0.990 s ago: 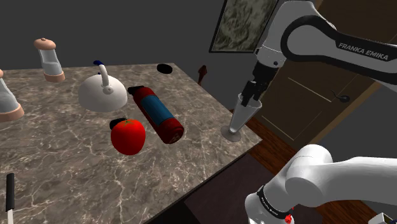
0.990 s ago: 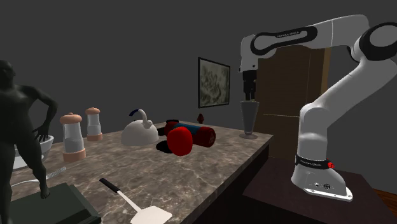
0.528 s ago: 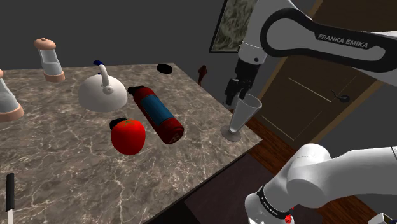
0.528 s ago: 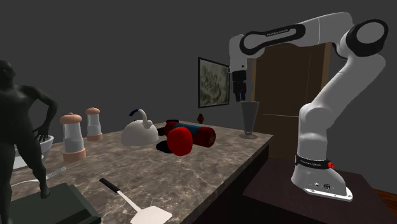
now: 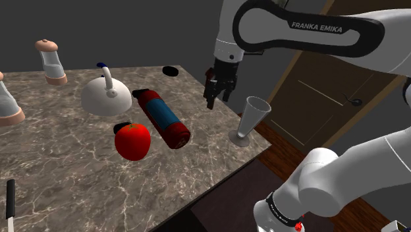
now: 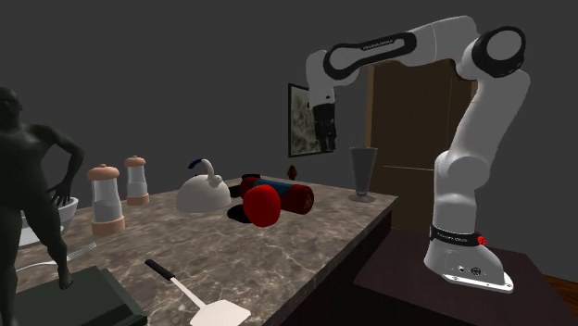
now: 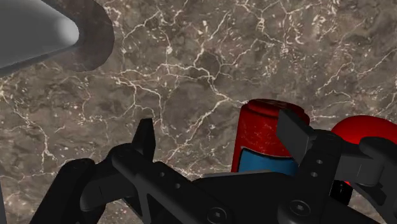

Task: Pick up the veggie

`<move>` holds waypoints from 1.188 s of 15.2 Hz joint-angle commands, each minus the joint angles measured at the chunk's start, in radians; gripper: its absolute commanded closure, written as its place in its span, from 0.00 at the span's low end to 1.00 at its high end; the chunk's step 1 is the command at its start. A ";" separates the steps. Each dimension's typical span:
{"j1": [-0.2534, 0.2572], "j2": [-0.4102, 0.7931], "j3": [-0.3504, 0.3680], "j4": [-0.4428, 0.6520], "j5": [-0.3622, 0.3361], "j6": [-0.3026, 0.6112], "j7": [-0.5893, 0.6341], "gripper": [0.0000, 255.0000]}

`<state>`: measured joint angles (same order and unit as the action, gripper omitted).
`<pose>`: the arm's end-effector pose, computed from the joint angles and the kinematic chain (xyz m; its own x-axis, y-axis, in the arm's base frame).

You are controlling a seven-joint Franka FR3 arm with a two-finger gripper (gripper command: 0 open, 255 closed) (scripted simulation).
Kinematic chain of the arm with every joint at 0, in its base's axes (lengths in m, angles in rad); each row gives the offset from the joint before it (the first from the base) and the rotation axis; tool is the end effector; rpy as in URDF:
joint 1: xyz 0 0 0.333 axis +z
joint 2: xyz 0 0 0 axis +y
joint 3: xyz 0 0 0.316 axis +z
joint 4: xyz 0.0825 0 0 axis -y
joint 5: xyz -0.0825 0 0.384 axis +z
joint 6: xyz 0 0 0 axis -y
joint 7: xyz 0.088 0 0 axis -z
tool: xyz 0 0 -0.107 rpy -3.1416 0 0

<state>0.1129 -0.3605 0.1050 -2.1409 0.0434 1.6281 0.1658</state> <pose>0.4176 0.1018 0.5385 0.9877 0.0348 -0.1522 0.0382 -0.9991 0.0199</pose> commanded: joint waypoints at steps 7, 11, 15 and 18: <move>0.061 0.288 0.094 0.269 0.017 -0.032 0.102 0.00; 0.097 0.441 0.132 0.433 0.007 -0.068 0.152 0.00; 0.143 0.607 0.163 0.628 -0.014 -0.122 0.200 0.00; 0.188 0.745 0.179 0.805 -0.034 -0.181 0.234 0.00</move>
<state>0.2856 0.3438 0.2776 -1.3863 0.0138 1.4634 0.3871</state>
